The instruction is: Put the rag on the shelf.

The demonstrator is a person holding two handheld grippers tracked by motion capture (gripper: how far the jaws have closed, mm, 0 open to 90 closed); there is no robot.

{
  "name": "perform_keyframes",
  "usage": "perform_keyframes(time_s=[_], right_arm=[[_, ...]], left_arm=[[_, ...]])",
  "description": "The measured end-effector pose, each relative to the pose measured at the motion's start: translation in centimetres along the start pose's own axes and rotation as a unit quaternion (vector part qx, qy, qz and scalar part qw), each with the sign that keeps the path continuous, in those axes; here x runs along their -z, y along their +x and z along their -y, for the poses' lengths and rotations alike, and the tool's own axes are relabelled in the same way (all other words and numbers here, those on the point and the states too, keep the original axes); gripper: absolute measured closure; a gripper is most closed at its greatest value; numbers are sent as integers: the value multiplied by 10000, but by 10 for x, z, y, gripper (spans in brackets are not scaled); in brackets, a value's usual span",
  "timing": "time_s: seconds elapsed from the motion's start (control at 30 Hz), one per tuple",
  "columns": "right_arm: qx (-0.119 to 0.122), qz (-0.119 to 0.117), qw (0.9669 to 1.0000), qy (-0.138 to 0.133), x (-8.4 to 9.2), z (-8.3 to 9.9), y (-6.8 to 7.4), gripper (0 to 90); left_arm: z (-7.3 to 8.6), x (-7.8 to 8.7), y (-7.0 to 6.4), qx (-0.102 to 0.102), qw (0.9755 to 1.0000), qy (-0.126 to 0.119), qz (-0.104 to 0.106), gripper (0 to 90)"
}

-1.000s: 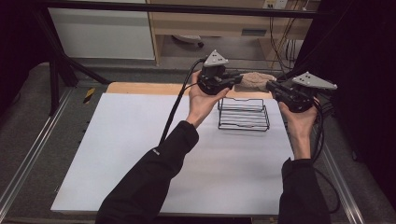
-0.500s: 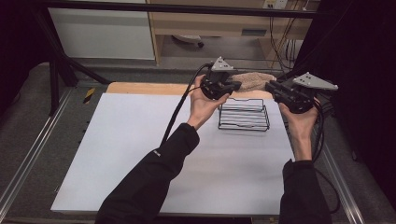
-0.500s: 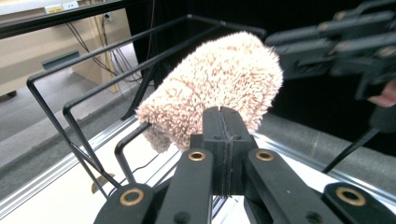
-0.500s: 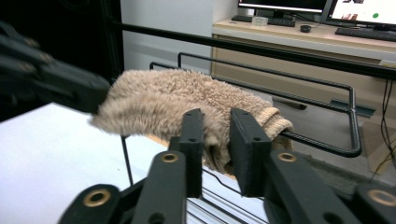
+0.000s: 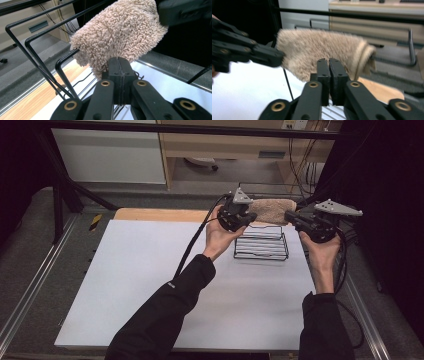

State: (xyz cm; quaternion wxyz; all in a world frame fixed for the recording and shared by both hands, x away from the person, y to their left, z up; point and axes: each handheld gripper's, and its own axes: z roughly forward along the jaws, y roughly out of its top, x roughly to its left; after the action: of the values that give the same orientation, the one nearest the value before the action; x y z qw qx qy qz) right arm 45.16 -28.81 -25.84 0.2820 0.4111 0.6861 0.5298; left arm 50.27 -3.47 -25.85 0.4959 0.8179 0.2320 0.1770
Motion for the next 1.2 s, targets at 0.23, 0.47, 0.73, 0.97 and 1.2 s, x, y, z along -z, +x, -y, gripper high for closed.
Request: perform_keyframes(time_s=[0.23,0.47,0.73,0.97,1.2], right_arm=[[-55,169,9997,172,-8,15,-7,877],[-82,47,10000,-9,0,9,-1,751],[-56,-23,10000,46,3,11,13,513],[-179,-39,9998,80,6,16,19,293],[-270,-155,9993,184,6,26,26,145]], left_arm=[[2,1,0,5,10000,-20,11,875],[3,10,-1,58,10000,-40,37,786],[14,28,0,69,10000,55,-16,619],[30,43,6,147,9997,192,-75,447],[53,58,9,337,9989,333,-16,301]])
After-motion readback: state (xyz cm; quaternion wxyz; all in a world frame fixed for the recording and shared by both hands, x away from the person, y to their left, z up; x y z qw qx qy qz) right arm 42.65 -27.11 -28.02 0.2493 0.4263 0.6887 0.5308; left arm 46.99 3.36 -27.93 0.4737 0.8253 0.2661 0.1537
